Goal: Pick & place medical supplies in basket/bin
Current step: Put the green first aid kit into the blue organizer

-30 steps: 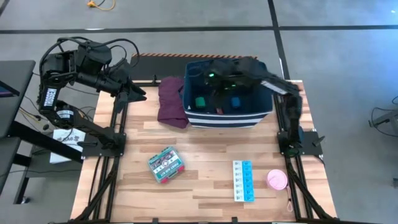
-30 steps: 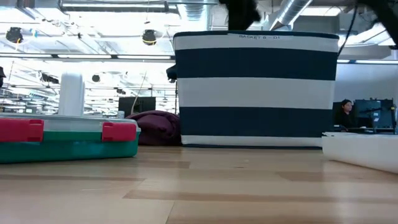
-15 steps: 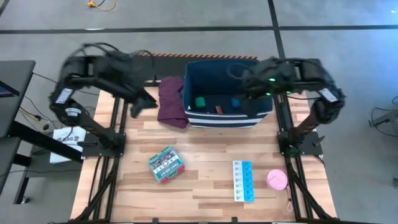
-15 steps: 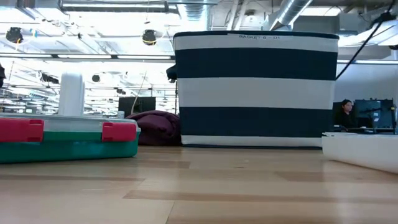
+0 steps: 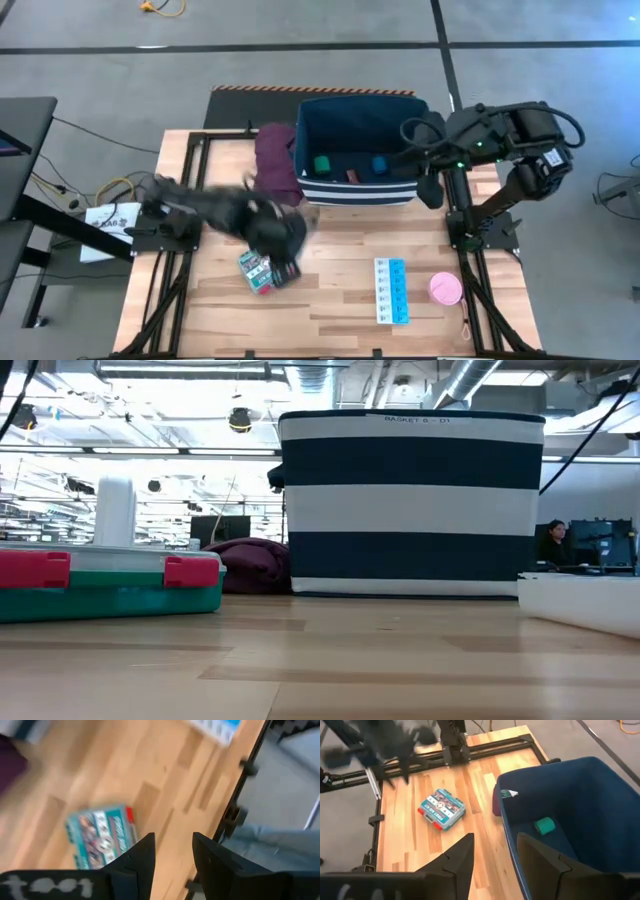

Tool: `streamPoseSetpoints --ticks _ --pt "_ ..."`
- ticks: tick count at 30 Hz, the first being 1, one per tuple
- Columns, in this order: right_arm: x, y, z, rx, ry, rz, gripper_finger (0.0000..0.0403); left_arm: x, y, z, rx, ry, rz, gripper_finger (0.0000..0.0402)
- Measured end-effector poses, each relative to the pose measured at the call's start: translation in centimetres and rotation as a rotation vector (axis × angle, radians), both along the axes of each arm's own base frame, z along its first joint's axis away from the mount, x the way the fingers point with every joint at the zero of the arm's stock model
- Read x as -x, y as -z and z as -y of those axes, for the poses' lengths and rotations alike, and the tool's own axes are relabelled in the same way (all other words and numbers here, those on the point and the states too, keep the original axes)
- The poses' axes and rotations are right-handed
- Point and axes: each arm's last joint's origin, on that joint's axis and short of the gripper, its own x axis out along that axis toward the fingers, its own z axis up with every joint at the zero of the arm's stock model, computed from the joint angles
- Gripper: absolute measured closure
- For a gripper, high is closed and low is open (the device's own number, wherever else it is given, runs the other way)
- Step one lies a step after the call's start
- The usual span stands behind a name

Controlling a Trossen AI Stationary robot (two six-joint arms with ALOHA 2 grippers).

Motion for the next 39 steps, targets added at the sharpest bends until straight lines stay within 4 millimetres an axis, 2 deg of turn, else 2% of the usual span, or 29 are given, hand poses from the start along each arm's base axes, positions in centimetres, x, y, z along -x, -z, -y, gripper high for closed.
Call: streamPoseSetpoints --ticks 3,7,12,15,19,22,26,32,35,39 --pt "-0.5 0.2 -0.2 0.004 -0.009 -0.013 0.0265 -1.3 2.5 2.7 0.026 0.059 -0.091 0.0284" --pt "-1.8 0.9 -0.8 -0.042 0.017 -0.04 0.027 -1.8 4.1 4.7 0.03 0.052 -0.146 0.0284" --pt "-3.6 2.4 -2.4 -0.038 -0.032 -0.134 0.0274 -1.0 4.4 6.7 0.036 -0.099 -0.155 0.0284" --pt "-4.2 3.0 -3.6 -0.054 -0.156 -0.175 0.0275 0.4 4.1 8.6 0.042 -0.09 -0.151 0.0284" --pt "-3.9 3.1 -5.2 -0.123 -0.336 -0.201 0.0275 1.8 3.7 10.1 0.014 -0.093 -0.112 0.0284" --pt "-2.6 2.5 -6.0 -0.186 -0.444 -0.194 0.0275 2.3 4.1 10.9 -0.083 -0.107 -0.047 0.0284" --pt "0.3 1.2 -6.4 -0.199 -0.52 -0.138 0.0276 2.1 7.1 10.8 -0.18 -0.239 -0.095 0.0284" --pt "3.8 -0.2 -6.2 -0.247 -0.539 -0.078 0.0275 2.0 12.9 9.1 -0.186 -0.184 -0.431 0.0284" --pt "5.1 -0.6 -6.0 -0.256 -0.527 -0.051 0.0276 1.6 14.3 7.5 -0.195 -0.161 -0.507 0.0284" --pt "5.9 -0.9 -5.8 -0.256 -0.493 -0.029 0.0277 0.4 15.0 5.7 -0.19 -0.078 -0.496 0.0284"
